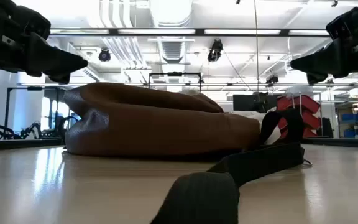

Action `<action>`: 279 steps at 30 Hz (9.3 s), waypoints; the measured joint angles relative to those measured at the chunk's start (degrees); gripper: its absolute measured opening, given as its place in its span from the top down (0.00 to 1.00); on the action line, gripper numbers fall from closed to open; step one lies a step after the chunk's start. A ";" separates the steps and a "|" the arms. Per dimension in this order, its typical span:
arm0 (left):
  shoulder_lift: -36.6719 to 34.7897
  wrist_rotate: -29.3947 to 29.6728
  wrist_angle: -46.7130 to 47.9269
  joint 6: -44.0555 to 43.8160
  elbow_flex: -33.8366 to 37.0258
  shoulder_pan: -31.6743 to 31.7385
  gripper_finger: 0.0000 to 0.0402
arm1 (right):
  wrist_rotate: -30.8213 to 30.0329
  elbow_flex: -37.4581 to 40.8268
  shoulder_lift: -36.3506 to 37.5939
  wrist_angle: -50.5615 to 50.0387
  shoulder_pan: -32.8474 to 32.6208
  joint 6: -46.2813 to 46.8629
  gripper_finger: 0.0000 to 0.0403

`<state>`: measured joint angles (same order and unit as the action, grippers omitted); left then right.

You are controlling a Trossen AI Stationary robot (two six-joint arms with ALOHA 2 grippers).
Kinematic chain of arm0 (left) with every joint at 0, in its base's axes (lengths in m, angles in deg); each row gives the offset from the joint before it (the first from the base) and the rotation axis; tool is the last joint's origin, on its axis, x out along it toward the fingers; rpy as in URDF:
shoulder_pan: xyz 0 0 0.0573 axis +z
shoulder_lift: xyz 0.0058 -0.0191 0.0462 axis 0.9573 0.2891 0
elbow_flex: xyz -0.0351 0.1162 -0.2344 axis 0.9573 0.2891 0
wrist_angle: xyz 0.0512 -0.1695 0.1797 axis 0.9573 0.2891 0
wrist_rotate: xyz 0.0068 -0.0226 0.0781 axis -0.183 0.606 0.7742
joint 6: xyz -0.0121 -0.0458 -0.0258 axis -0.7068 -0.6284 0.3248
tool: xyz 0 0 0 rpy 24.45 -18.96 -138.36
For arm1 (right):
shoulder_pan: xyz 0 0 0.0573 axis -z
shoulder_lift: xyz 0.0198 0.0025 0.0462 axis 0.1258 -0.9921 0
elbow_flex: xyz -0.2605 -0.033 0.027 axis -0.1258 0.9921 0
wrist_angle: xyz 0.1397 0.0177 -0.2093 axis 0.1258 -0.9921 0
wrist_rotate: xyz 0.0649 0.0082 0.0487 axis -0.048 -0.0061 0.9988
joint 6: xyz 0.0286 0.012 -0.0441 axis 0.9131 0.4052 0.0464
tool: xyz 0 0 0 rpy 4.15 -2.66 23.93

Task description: Unpack backpack

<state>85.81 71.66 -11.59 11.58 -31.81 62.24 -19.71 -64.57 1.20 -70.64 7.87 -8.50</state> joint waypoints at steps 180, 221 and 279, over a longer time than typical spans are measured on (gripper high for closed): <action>82.94 12.48 -11.33 -10.65 -39.69 -5.25 0.80 | -22.49 -52.81 -98.84 -1.98 -17.09 0.50 0.56; 82.42 12.34 -9.54 -16.80 -35.55 -9.31 0.80 | -28.44 -56.33 -83.76 -42.70 -17.00 17.26 1.00; 72.07 24.17 -1.13 14.40 -38.75 -5.72 0.80 | -7.43 -57.86 -92.30 -17.16 -18.54 8.21 1.00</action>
<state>157.88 95.83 -12.71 25.98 -70.56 56.52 -27.14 -122.43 -91.09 -87.79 -10.66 -0.29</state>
